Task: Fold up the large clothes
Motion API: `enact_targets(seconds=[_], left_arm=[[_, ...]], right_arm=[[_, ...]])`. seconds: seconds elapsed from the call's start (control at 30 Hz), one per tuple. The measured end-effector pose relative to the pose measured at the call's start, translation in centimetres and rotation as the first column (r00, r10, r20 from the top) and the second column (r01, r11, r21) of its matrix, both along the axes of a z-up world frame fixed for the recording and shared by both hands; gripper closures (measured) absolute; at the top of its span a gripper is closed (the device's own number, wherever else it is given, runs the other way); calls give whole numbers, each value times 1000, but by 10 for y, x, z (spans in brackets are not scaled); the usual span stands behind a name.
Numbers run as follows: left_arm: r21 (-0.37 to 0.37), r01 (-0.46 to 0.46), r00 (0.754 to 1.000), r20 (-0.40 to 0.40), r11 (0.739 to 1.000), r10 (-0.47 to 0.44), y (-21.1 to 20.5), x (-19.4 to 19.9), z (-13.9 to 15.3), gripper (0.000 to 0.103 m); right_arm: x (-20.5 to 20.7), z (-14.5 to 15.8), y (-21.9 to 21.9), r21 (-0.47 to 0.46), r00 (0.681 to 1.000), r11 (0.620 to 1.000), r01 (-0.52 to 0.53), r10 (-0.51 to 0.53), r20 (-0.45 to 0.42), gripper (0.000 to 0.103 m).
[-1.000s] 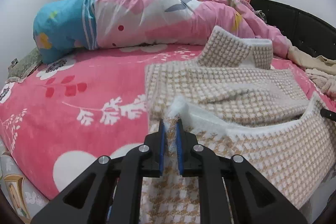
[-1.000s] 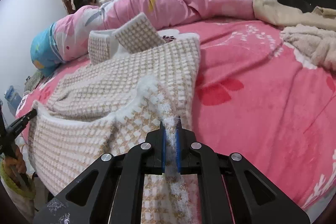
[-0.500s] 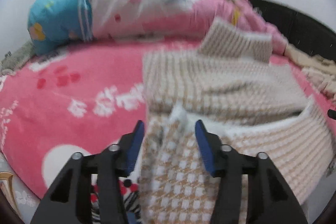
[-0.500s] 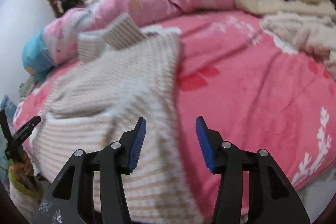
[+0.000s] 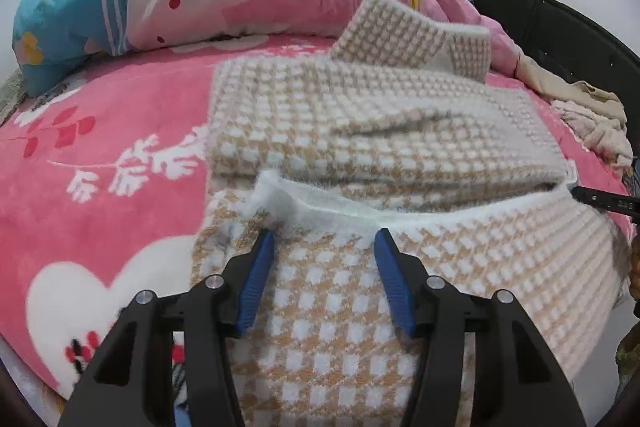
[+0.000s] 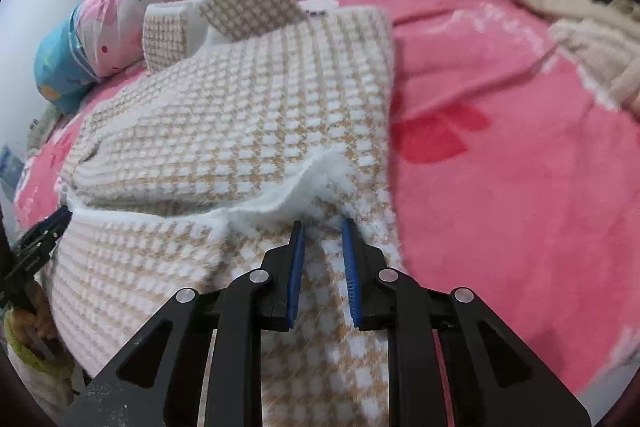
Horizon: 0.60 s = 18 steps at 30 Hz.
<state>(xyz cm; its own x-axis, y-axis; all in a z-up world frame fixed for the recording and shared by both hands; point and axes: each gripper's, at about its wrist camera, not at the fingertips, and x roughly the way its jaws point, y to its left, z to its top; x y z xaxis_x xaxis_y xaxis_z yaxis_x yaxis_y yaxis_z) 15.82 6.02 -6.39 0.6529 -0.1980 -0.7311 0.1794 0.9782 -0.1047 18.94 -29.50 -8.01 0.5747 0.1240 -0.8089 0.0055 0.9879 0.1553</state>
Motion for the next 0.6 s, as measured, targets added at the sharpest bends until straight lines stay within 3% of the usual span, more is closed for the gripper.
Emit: enact_targets(seconds=[0.1, 0.2, 0.27, 0.33, 0.37, 0.43, 0.5, 0.6], left_arm=[[2, 9, 998, 62, 1000, -9, -3, -19, 22, 51], [-58, 112, 988, 112, 992, -105, -14, -43, 42, 51], [-96, 194, 978, 101, 976, -185, -29, -52, 40, 51], [-47, 194, 981, 28, 980, -193, -47, -45, 16, 51], [26, 176, 984, -25, 984, -175, -56, -35, -4, 48], [62, 162, 987, -14, 985, -162, -60, -28, -20, 47], [41, 149, 989, -3, 988, -149, -57, -31, -9, 47], [23, 155, 986, 59, 988, -156, -48, -50, 14, 48]], right_arm=[[-23, 28, 18, 5, 995, 998, -67, 67, 68, 61], [-49, 44, 50, 31, 970, 975, -220, 215, 114, 57], [-52, 33, 77, 31, 944, 946, -323, 319, 89, 57], [-37, 2, 98, -1, 943, 943, -332, 332, 0, 57], [-25, -20, 104, -12, 946, 946, -323, 323, -41, 55], [-12, -36, 99, 48, 953, 953, -301, 302, -35, 54], [-15, -20, 89, 93, 960, 958, -271, 276, -42, 58], [-35, 5, 85, 62, 957, 956, -288, 289, -6, 59]])
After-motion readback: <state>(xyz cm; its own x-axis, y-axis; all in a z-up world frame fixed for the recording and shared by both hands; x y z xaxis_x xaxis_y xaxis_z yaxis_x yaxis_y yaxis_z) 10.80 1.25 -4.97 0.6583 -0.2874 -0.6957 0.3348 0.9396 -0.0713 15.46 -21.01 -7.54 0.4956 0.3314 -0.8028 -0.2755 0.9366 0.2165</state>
